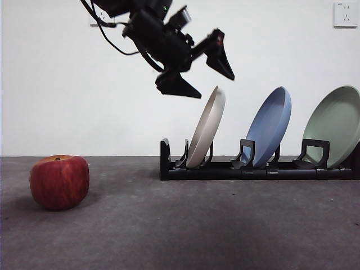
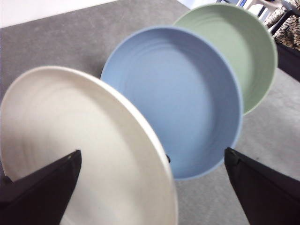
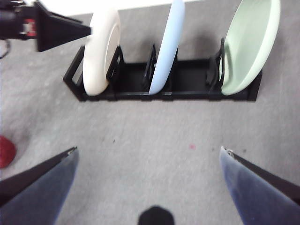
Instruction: Take the yellow plate from the plate rack,put the plate on the table,take the apple from the table,put the apple in the plate
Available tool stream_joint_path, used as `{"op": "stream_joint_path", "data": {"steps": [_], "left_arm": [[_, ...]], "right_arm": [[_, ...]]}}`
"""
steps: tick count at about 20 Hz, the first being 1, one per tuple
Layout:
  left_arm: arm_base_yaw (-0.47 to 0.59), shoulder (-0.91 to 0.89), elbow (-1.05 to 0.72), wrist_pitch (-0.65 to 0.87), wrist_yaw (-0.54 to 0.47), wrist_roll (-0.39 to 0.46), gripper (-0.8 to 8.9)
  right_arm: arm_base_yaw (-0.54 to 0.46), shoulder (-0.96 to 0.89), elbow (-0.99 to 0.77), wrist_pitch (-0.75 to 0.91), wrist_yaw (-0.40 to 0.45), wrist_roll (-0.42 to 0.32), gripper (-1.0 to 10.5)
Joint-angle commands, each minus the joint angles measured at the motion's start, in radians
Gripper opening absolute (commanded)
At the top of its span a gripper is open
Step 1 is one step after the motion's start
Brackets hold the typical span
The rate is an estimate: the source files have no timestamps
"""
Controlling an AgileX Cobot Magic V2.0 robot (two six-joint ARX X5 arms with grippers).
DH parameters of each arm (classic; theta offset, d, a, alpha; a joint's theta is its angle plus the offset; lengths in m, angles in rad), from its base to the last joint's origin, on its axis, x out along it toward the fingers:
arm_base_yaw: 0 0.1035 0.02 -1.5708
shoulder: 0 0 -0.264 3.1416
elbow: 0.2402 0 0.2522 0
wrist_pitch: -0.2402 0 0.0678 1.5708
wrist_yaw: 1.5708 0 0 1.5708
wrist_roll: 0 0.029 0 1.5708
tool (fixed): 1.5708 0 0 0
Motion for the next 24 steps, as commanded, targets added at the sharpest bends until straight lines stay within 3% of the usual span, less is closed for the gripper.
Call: {"op": "stream_joint_path", "data": {"steps": [1, 10, 11, 15, 18, 22, 24], "left_arm": [[-0.015, 0.028, 0.002, 0.012, -0.039, 0.009, 5.34], [-0.032, 0.067, 0.002, 0.011, -0.092, 0.009, 5.29], [-0.032, 0.069, 0.002, 0.005, -0.093, 0.009, 4.96], [-0.041, 0.071, 0.002, 0.005, -0.088, 0.012, 2.06], [-0.042, 0.071, 0.002, -0.001, -0.076, 0.011, 1.59], [-0.041, 0.07, 0.002, -0.024, -0.041, 0.008, -0.07], [-0.041, 0.07, 0.002, -0.036, -0.02, 0.004, -0.06]], "right_arm": [[0.0, -0.002, 0.005, 0.0, -0.003, 0.0, 5.1], [0.0, -0.002, 0.005, 0.0, -0.003, 0.008, 5.1], [0.0, -0.002, 0.005, 0.0, -0.003, 0.008, 5.1], [0.0, -0.002, 0.005, 0.0, -0.002, 0.008, 5.0], [0.0, -0.002, 0.005, 0.0, -0.002, 0.008, 5.0], [0.0, -0.002, 0.006, 0.001, -0.002, 0.008, 5.0], [0.0, -0.002, 0.005, 0.002, -0.002, 0.007, 5.0]]}}
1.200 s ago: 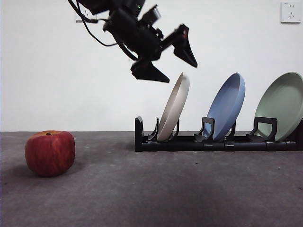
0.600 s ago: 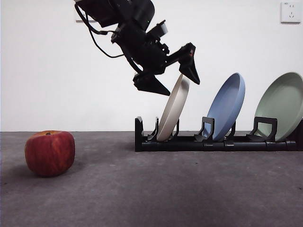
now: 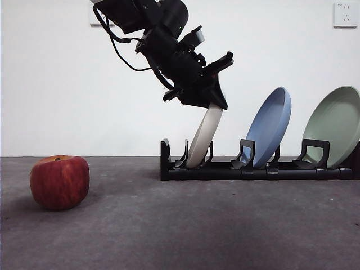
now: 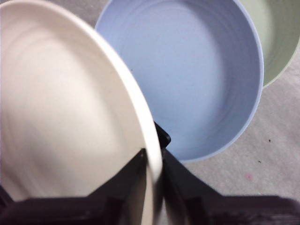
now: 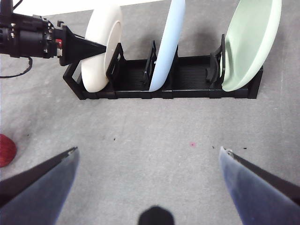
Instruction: Take the yellow plate from the plate rack,put the plate on the table,take the apple from the table,put the apple in the plate
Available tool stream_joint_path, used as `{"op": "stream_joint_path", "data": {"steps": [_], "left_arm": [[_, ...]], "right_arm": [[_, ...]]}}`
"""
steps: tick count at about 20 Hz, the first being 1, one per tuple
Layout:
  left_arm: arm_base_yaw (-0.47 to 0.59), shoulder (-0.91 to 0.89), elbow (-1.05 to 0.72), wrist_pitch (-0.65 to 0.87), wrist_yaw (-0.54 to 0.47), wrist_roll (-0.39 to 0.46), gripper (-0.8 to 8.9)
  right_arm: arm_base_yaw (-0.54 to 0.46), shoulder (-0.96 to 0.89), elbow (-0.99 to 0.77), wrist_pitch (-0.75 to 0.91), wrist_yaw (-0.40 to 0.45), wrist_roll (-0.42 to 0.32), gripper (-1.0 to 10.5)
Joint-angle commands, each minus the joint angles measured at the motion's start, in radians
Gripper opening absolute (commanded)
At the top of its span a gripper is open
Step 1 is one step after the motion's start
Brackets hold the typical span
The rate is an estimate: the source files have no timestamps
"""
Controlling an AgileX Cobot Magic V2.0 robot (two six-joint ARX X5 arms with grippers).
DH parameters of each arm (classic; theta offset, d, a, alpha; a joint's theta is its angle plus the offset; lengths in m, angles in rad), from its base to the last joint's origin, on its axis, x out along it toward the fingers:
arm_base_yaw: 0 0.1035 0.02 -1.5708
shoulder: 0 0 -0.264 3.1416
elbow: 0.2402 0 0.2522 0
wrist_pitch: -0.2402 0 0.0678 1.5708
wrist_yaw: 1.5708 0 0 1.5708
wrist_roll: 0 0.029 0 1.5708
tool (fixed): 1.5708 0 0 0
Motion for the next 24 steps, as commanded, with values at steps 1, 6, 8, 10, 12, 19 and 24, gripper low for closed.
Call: {"op": "stream_joint_path", "data": {"steps": [1, 6, 8, 10, 12, 19, 24], "left_arm": [[-0.002, 0.013, 0.002, -0.014, 0.025, 0.0, -0.06], [-0.001, -0.013, 0.002, -0.045, 0.047, -0.011, -0.06], [0.001, -0.037, 0.002, -0.055, 0.047, -0.011, -0.06], [0.001, -0.073, 0.002, -0.058, 0.047, -0.011, -0.06], [0.001, -0.119, 0.002, -0.061, 0.047, -0.01, -0.06], [0.001, -0.282, 0.002, -0.143, 0.04, 0.045, -0.06], [-0.037, -0.434, 0.002, -0.418, -0.098, 0.301, -0.06]], "right_arm": [[0.0, 0.0, 0.005, 0.004, -0.002, 0.004, 5.0], [0.0, 0.005, 0.005, 0.004, -0.002, 0.004, 5.0], [0.0, 0.005, 0.005, 0.003, -0.002, 0.004, 5.0], [0.0, 0.005, 0.005, 0.002, -0.002, 0.004, 5.0], [0.0, 0.005, 0.005, 0.0, -0.002, 0.004, 5.0], [0.0, 0.005, 0.005, -0.018, -0.002, 0.004, 5.0], [0.0, 0.005, 0.005, -0.018, -0.004, 0.003, 5.0]]}}
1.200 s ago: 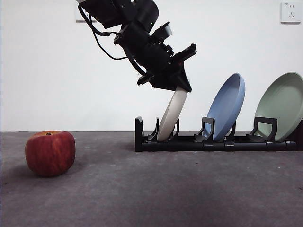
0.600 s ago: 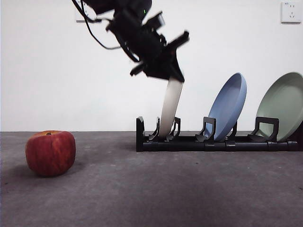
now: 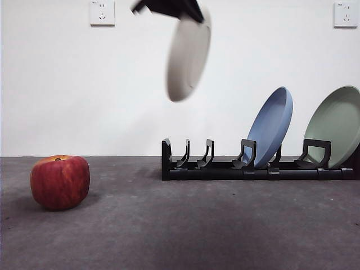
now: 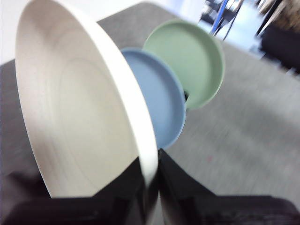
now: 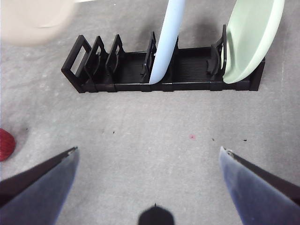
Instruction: Take the yellow plate from the plate rack,put the plate on the table,take the apple from the table,put the apple in the plate
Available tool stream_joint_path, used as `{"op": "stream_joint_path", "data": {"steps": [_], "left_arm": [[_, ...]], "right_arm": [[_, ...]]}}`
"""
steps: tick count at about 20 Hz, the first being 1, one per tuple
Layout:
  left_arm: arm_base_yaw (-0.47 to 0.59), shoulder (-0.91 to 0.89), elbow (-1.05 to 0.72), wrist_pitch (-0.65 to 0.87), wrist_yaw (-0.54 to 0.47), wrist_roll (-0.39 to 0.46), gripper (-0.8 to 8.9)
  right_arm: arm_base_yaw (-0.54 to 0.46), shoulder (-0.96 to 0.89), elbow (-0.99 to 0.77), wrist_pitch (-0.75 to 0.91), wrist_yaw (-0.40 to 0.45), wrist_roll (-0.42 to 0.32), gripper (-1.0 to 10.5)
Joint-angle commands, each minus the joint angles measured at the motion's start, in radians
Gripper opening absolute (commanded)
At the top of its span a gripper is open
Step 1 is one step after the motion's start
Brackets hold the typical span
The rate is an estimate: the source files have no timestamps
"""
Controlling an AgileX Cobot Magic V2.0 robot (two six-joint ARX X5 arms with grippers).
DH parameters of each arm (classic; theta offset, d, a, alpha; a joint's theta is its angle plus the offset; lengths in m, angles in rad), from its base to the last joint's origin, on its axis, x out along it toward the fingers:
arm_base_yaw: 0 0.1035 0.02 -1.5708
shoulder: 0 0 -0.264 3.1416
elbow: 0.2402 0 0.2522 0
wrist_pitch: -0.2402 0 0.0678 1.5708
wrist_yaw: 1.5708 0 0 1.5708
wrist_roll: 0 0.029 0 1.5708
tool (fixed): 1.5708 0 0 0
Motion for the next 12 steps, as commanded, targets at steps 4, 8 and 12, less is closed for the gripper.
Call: {"op": "stream_joint_path", "data": {"steps": [4, 8, 12], "left_arm": [[-0.126, -0.134, -0.002, -0.275, -0.257, 0.291, -0.05], [-0.311, -0.145, -0.024, -0.475, -0.499, 0.317, -0.05], [-0.498, -0.145, -0.18, -0.461, -0.7, 0.291, -0.05]], "right_arm": [[0.0, -0.001, 0.005, 0.01, -0.029, -0.001, 5.0], [0.0, -0.001, 0.005, 0.019, -0.042, -0.006, 5.0], [0.0, -0.002, 0.005, 0.049, -0.074, -0.003, 5.0]]}}
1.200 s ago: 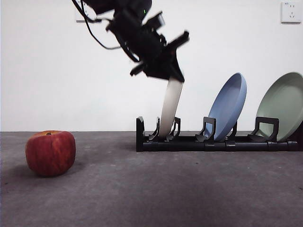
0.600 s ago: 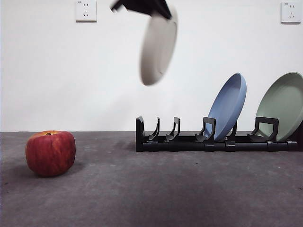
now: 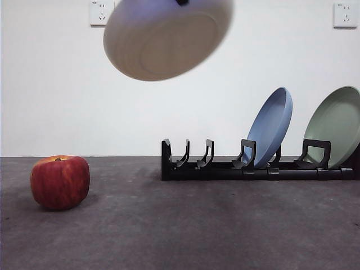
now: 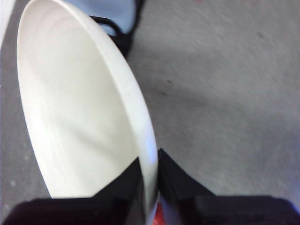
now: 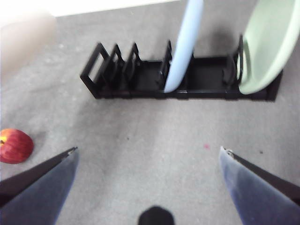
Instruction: Take the yellow plate from the plate rack,put the plate on the table,take the apple from the table,put the apple in the plate
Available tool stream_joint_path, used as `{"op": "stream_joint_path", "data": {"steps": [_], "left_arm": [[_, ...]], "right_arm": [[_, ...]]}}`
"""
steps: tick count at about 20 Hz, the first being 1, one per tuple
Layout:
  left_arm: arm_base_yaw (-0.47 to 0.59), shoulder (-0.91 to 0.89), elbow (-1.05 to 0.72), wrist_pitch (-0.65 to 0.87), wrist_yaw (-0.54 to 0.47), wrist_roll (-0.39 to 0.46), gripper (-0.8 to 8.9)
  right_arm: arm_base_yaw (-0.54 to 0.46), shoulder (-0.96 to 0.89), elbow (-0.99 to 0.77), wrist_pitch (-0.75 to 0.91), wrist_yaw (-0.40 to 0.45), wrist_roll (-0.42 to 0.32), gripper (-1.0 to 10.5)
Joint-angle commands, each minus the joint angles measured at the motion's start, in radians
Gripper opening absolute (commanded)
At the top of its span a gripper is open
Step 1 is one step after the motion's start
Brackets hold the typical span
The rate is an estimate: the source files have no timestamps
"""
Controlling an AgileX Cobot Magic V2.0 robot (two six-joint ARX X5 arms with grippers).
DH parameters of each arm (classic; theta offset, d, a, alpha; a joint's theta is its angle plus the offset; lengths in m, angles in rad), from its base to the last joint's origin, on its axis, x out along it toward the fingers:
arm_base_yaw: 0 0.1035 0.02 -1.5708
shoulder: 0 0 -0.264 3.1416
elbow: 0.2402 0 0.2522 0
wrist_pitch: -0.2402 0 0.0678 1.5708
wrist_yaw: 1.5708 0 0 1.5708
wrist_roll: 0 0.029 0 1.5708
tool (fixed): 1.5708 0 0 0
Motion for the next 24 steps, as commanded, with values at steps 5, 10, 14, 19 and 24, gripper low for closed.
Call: {"op": "stream_joint_path", "data": {"steps": [5, 10, 14, 19, 24], "left_arm": [[-0.16, 0.01, -0.36, 0.194, -0.163, -0.025, -0.05], [-0.22, 0.076, -0.547, 0.411, -0.171, -0.02, -0.05], [-0.219, 0.193, -0.554, 0.438, -0.171, -0.015, -0.05], [-0.22, 0.288, -0.554, 0.474, -0.168, -0.057, -0.06], [-0.207, 0.301, -0.554, 0.445, -0.011, -0.136, 0.03]], "right_arm": [[0.0, -0.002, 0.005, 0.013, -0.024, -0.002, 5.0], [0.0, -0.002, 0.005, 0.016, -0.026, 0.004, 5.0], [0.0, -0.002, 0.005, 0.015, -0.027, 0.005, 5.0], [0.0, -0.002, 0.005, 0.013, -0.027, 0.004, 5.0], [0.0, -0.002, 0.005, 0.013, -0.027, 0.004, 5.0]]}}
